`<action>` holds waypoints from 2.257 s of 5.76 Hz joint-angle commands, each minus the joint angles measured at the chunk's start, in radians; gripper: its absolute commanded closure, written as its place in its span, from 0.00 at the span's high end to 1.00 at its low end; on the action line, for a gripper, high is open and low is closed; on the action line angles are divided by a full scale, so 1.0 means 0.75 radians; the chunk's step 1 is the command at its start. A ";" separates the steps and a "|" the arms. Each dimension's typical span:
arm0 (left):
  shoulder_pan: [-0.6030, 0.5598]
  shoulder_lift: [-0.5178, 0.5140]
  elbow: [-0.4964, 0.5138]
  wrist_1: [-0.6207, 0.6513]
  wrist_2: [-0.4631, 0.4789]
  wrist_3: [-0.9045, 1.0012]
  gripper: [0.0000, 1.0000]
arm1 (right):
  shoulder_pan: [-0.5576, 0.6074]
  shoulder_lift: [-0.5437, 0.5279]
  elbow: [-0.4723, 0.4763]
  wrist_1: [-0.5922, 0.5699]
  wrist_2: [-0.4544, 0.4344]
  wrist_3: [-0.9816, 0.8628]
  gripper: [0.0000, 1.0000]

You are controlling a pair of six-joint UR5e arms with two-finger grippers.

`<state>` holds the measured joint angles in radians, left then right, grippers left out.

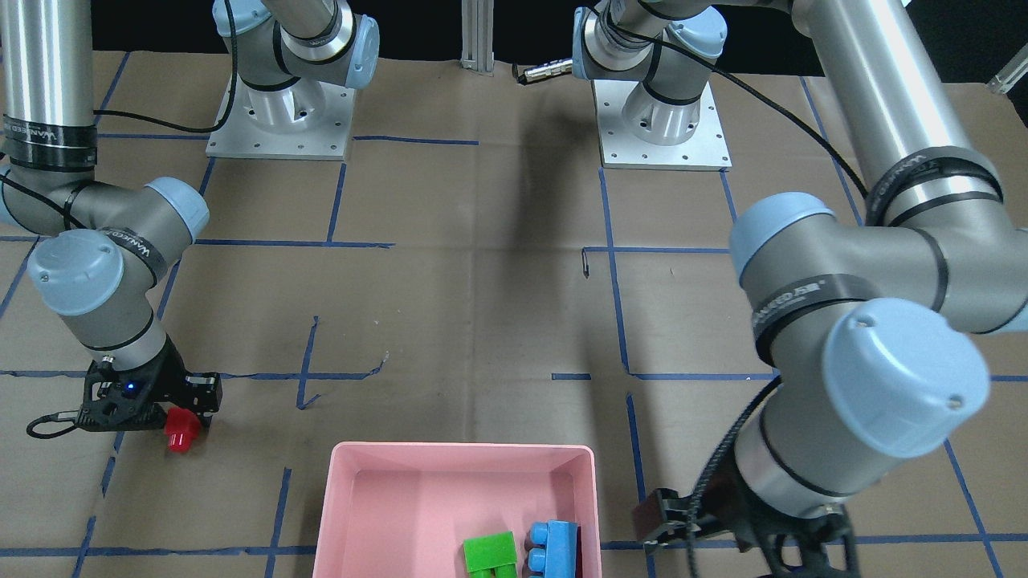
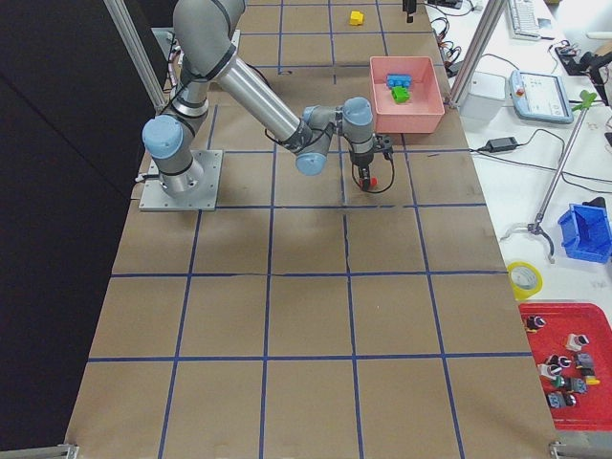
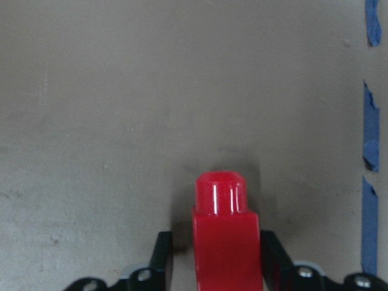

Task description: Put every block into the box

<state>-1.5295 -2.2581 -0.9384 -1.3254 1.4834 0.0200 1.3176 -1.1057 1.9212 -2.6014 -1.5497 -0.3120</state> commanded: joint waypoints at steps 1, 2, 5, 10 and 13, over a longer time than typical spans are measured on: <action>0.187 0.014 -0.061 -0.014 0.000 0.216 0.99 | 0.000 -0.004 -0.009 0.008 0.025 0.007 0.06; 0.300 0.029 -0.131 -0.012 0.002 0.441 0.99 | 0.004 -0.029 -0.033 0.026 0.027 0.003 0.06; 0.474 0.051 -0.190 -0.018 0.077 1.113 0.99 | 0.155 -0.080 -0.463 0.615 0.216 0.074 0.06; 0.632 0.137 -0.452 0.006 0.049 2.912 0.98 | 0.521 0.452 -1.310 0.934 0.395 0.409 0.08; 0.628 0.109 -0.609 0.219 0.012 3.049 0.97 | 0.526 0.435 -1.296 0.947 0.395 0.437 0.99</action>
<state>-1.0574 -2.1694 -1.3407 -1.2570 1.4937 2.2937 1.7111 -0.7745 0.9457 -1.8949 -1.2539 0.0183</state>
